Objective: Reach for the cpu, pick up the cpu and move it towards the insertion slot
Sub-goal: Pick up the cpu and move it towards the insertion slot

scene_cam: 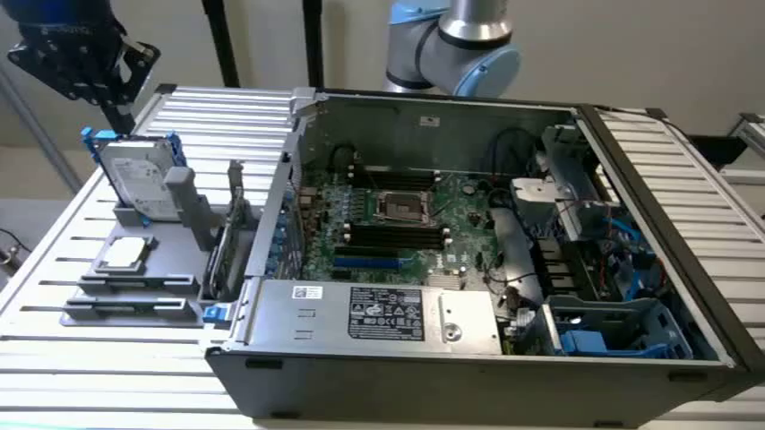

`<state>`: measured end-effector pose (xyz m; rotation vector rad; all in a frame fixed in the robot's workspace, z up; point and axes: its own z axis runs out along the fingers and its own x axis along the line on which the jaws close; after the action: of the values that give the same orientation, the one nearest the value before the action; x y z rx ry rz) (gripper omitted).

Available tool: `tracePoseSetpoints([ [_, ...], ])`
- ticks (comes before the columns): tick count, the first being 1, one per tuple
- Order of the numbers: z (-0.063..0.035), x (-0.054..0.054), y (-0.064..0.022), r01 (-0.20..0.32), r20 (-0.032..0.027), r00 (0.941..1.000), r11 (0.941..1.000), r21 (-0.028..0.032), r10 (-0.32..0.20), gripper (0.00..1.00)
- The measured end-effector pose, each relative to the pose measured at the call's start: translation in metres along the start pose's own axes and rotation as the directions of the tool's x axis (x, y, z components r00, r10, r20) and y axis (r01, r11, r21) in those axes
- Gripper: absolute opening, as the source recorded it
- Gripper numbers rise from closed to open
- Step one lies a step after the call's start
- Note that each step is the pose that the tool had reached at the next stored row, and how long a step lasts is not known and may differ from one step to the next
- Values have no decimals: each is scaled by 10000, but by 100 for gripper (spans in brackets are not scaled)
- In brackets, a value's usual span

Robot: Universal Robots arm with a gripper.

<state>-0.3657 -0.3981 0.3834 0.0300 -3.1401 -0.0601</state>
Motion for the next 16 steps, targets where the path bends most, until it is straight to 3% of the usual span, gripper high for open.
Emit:
tracePoseSetpoints([
  [16, -1, 3, -2, -1, -2, 10000, 10000, 1, 1, 11],
])
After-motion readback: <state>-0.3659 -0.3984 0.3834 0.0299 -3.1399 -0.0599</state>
